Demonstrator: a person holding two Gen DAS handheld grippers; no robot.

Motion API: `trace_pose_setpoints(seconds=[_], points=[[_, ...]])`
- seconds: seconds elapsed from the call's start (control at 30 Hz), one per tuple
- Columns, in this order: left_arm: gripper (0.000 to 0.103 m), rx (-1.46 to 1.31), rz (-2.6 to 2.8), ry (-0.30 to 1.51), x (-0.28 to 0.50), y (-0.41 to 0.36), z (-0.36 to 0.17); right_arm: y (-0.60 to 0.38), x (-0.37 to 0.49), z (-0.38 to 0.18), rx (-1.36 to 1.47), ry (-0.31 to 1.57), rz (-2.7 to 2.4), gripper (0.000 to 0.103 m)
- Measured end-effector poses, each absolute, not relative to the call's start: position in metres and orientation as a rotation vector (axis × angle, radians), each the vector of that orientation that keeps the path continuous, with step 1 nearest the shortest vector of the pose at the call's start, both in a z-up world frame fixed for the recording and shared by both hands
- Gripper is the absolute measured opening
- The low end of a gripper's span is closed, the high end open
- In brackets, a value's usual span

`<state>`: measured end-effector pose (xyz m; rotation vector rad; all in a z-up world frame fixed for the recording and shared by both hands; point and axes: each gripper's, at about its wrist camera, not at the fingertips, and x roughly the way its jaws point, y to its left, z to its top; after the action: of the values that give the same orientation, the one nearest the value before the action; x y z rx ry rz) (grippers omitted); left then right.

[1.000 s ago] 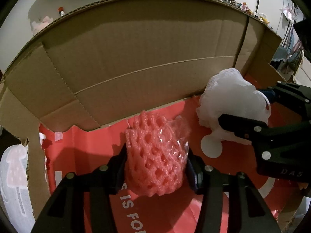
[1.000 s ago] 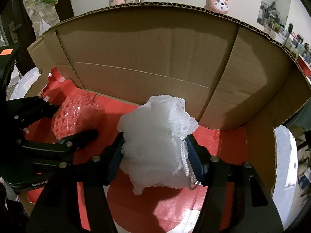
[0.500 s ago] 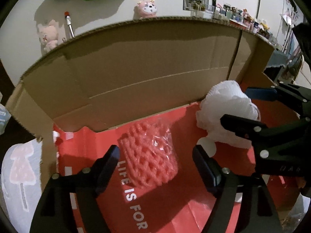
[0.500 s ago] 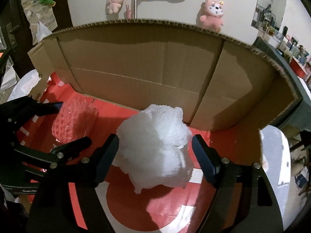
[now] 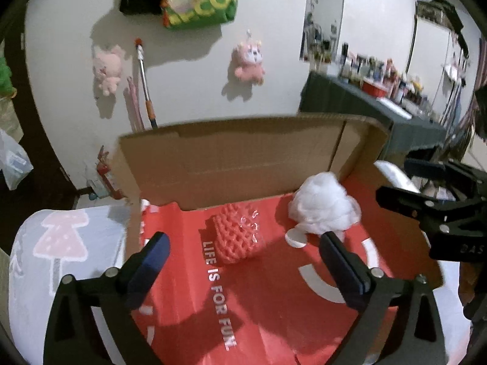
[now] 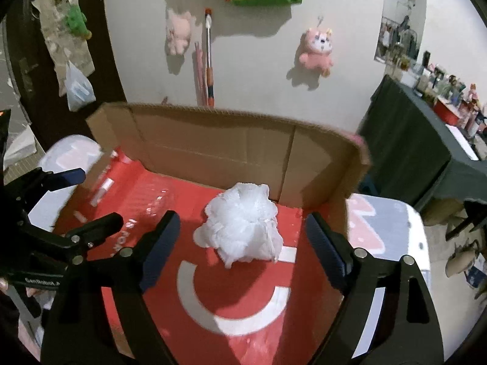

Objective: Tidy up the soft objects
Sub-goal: 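Open both tools to release the red ball and white puff in the box, then move both tools back toward the remaining items on the blanket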

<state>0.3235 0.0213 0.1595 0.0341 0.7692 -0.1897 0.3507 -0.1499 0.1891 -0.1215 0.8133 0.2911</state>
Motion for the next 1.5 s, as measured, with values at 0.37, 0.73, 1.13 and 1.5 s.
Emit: trace_pose_setpoints(seconds=[0.37,0.73,1.13,1.5], points=[[0.103,0.02,-0.2,0.566,0.222,0.023,0.221,-0.174,0.248,0.256,-0.087,0.63,0.306,0.092],[0.103,0.085,-0.191,0.366,0.116,0.01,0.231,-0.185,0.133,0.275,-0.108,0.453,0.297,0.092],[0.103,0.042,-0.239,0.246,0.022,0.003,0.203,-0.189,0.023,0.253,-0.109,0.3,0.259,0.101],[0.103,0.018,-0.198,0.325,-0.004,0.004,0.133,-0.188,-0.015,0.179,-0.055,0.35,0.241,0.101]])
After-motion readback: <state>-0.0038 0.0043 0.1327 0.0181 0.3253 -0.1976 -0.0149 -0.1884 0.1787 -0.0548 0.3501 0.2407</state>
